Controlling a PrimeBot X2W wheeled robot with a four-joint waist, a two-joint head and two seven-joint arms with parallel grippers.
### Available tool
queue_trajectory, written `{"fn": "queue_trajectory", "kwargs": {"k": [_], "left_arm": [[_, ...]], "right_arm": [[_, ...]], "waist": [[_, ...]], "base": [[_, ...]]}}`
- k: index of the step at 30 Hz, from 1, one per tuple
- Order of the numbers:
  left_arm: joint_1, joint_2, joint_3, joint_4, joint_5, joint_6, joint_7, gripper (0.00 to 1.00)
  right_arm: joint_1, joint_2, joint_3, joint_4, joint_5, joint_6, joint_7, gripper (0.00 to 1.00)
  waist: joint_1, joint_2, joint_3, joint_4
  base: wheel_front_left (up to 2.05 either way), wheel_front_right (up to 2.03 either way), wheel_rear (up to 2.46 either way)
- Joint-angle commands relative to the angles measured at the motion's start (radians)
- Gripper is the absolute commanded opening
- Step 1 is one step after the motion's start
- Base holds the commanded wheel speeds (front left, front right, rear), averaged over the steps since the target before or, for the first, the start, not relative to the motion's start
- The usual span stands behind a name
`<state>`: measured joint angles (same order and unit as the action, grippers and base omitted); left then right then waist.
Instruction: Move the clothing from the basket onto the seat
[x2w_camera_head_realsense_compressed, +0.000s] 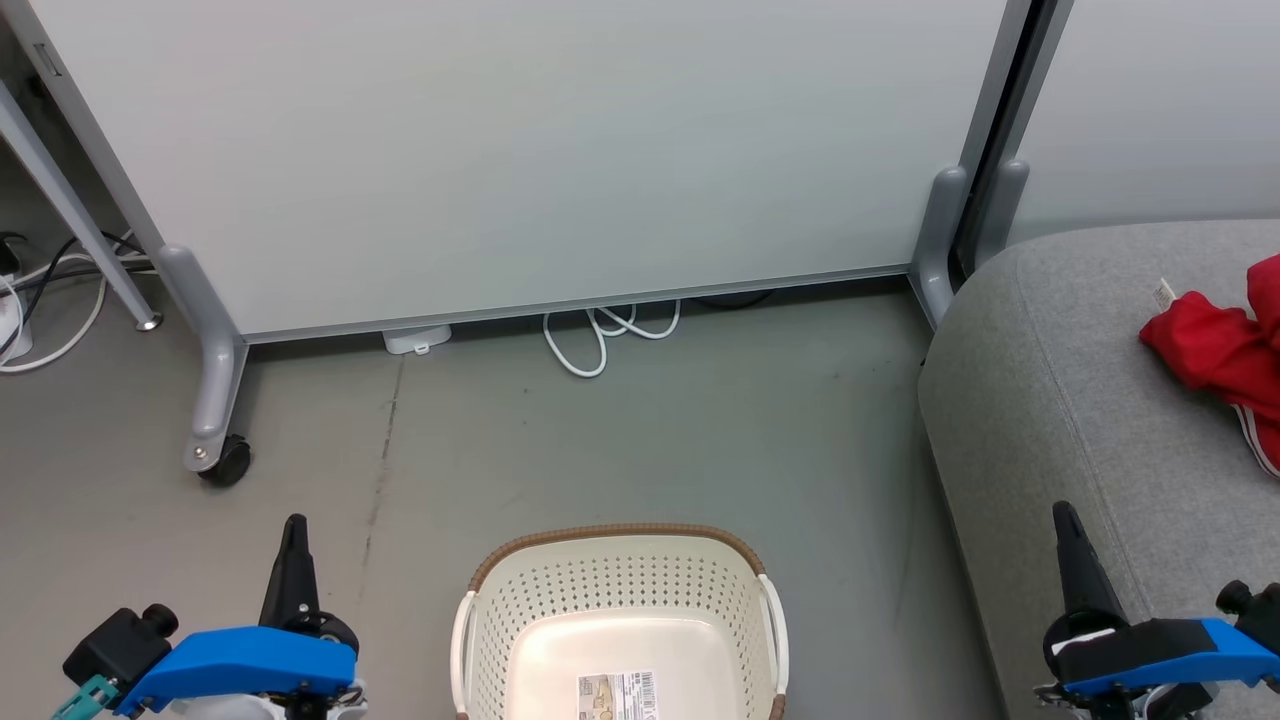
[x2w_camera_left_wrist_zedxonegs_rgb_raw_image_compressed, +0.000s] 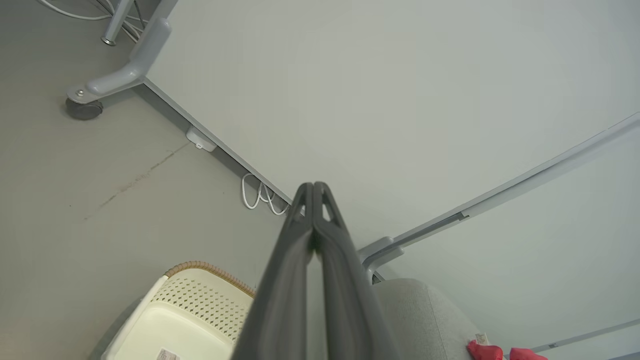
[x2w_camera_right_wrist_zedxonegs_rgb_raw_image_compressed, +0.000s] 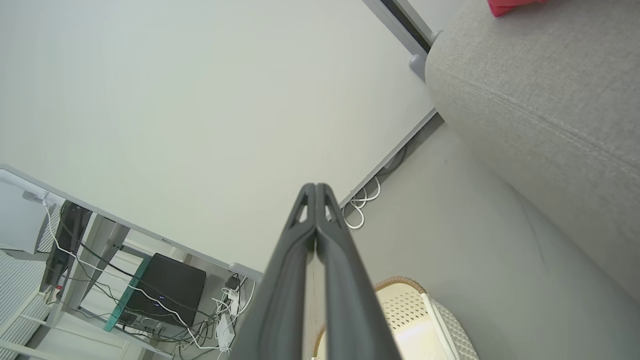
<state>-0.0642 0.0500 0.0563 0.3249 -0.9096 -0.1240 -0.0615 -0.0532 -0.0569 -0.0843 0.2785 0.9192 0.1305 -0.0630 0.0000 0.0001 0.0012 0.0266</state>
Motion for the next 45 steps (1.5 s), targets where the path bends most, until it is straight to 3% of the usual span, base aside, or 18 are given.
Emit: {"fn": "queue_trajectory", "kwargs": {"k": [1,45], "left_arm": [[-0.028,0.002,0.008,-0.016,-0.021,-0.005,0.006,0.00],[-0.044,0.001,0.043,-0.060,-0.470,-0.009,0.120,0.00]], "right_arm": [[-0.025,0.000,-0.004,-0.014,0.022,0.000,0.004,0.00],[-0.050,0.005,-0.022,-0.029,0.465,0.000,0.120,0.00]], "waist": [[0.0000,-0.0001,0.000,0.000],[0.0000,-0.0001,0.001,-0.015]], "base": [[0.00,0.00,0.00],[0.00,0.00,0.00]]}}
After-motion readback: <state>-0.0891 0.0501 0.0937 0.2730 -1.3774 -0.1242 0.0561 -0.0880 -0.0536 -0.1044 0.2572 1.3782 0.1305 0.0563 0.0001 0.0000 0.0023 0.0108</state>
